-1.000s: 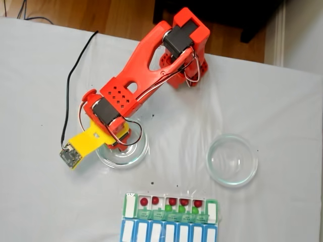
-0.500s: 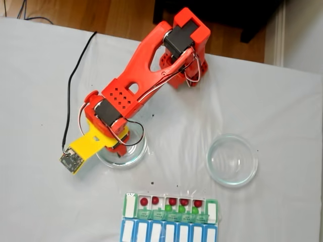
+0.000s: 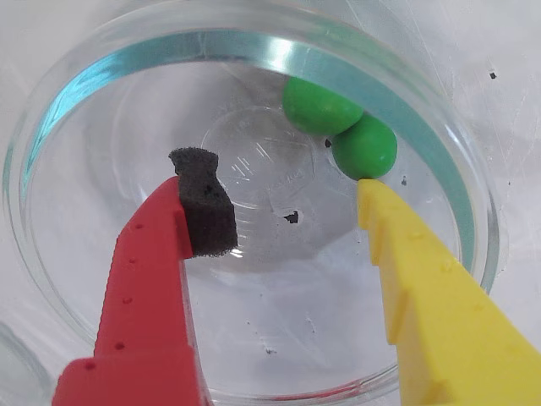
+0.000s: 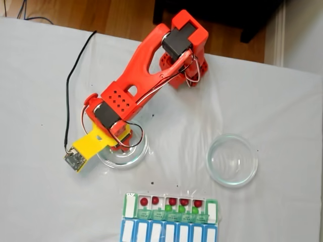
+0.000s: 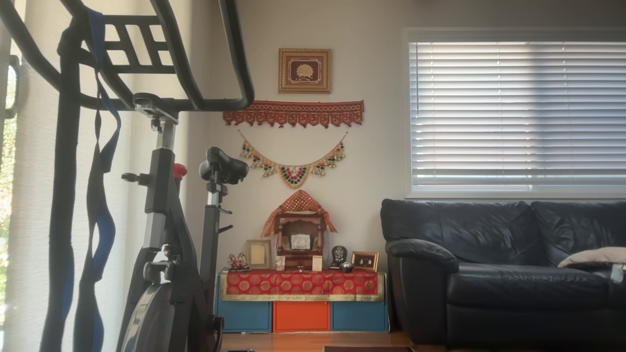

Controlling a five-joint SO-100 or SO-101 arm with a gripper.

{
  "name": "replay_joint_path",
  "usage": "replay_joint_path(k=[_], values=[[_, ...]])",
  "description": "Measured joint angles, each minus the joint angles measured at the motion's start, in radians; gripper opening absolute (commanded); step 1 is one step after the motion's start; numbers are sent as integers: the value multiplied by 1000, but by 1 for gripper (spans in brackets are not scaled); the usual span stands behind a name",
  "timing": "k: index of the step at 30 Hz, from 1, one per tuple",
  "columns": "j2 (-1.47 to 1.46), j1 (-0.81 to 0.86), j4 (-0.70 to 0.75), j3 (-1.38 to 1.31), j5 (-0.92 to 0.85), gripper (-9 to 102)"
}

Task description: Sort medicines into box.

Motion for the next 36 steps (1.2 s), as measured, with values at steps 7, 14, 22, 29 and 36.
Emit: replay_joint_path(k=[7, 14, 22, 29, 36], values=[[-21, 3, 0, -15, 0, 28], [-21, 9, -3, -15, 0, 30], [-21, 18, -63, -15, -29, 33], [-21, 26, -81, -15, -34, 32], [-20, 26, -94, 0, -34, 32]])
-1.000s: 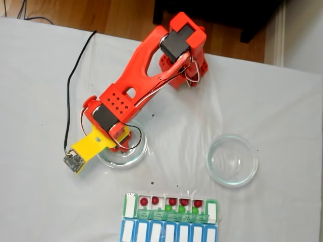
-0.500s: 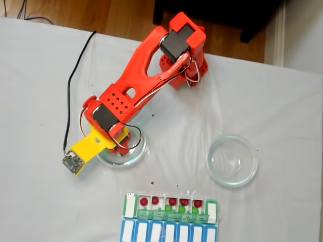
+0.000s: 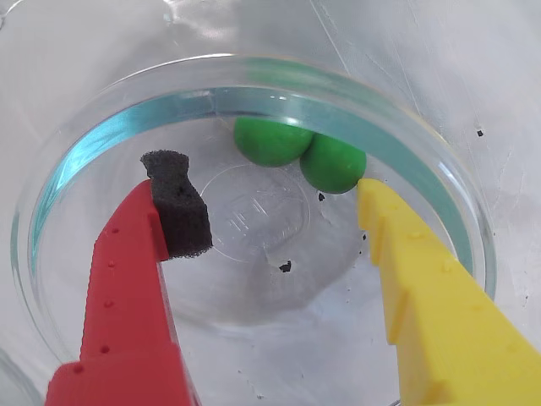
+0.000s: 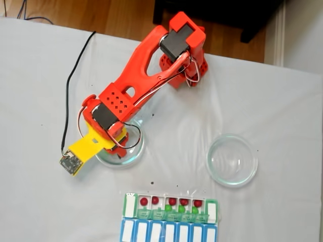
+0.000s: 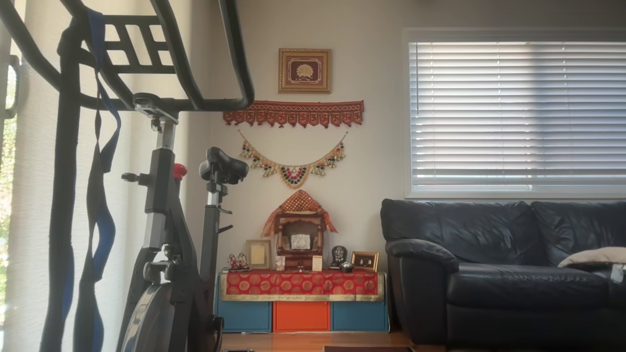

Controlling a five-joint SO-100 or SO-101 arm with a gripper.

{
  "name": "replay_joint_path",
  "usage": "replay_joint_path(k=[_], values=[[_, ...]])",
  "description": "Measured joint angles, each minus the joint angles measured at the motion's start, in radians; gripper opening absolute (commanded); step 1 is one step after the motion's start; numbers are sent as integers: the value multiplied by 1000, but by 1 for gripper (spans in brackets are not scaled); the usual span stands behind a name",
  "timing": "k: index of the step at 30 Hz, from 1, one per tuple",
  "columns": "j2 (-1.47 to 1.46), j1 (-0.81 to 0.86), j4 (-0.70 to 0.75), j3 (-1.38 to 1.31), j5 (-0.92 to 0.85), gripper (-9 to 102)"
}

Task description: Sort medicines into box.

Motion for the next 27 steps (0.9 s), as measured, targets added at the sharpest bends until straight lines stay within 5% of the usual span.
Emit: replay_joint_path(k=[27], values=[[126, 0, -81, 115, 55, 30]])
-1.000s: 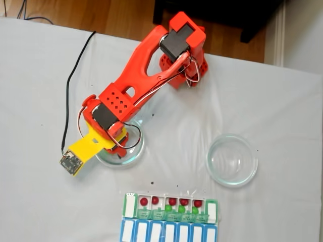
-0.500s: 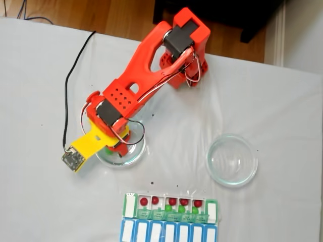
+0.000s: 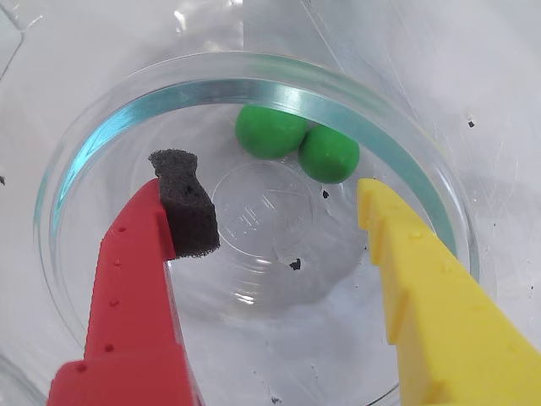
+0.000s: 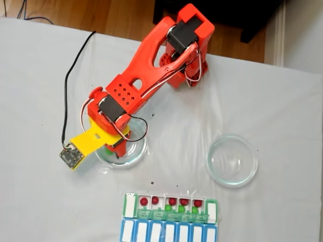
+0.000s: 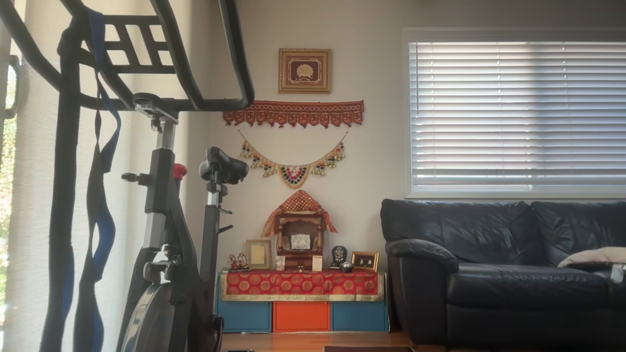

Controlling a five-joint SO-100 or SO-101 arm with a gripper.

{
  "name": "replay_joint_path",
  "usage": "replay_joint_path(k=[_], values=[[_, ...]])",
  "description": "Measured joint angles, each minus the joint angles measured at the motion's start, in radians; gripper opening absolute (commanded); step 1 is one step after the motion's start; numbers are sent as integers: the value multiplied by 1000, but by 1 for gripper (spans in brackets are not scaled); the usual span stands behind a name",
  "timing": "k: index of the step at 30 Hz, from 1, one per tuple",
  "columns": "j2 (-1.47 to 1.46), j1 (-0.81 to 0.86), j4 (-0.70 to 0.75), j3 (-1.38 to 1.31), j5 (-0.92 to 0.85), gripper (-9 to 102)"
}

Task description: Sort medicines into box.

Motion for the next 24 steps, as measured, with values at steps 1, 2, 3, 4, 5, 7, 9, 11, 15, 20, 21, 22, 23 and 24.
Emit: replay_joint_path(k=[1, 2, 3, 4, 5, 7, 9, 11, 15, 20, 21, 22, 23, 24], values=[[0, 0, -2, 5, 0, 30], [0, 0, -5, 8, 3, 30], [0, 0, -9, 12, 8, 30], [0, 0, -12, 15, 11, 30], [0, 0, -14, 17, 12, 30], [0, 0, -18, 17, 12, 29], [0, 0, -23, 17, 14, 29], [0, 0, -34, 20, 26, 29], [0, 0, -54, 41, 38, 29], [0, 0, -83, 61, 61, 27], [0, 0, -87, 64, 67, 26], [0, 0, -94, 71, 75, 26], [0, 0, -98, 74, 80, 25], [0, 0, -103, 77, 84, 25]])
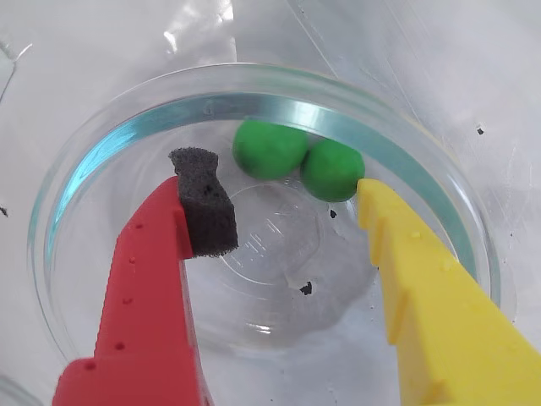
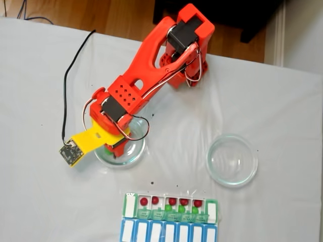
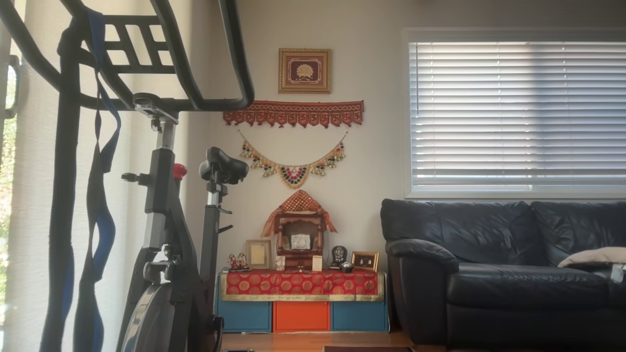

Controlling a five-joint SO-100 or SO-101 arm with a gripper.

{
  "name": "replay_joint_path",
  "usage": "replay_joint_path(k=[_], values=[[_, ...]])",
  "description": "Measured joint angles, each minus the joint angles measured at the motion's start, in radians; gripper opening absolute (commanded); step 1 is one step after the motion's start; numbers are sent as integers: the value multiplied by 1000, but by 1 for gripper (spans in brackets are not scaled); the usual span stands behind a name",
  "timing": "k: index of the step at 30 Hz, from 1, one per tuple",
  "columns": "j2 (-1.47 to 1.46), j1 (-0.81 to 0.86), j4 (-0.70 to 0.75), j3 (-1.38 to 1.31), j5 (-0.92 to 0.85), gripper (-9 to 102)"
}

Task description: Sort medicines into box.

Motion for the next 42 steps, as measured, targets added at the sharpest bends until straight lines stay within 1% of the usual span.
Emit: replay_joint_path(k=[13, 26, 32, 42], values=[[2, 0, -52, 34, 58, 22], [2, 0, -55, 37, 71, 18], [2, 0, -64, 38, 71, 18], [2, 0, -80, 54, 71, 14]])
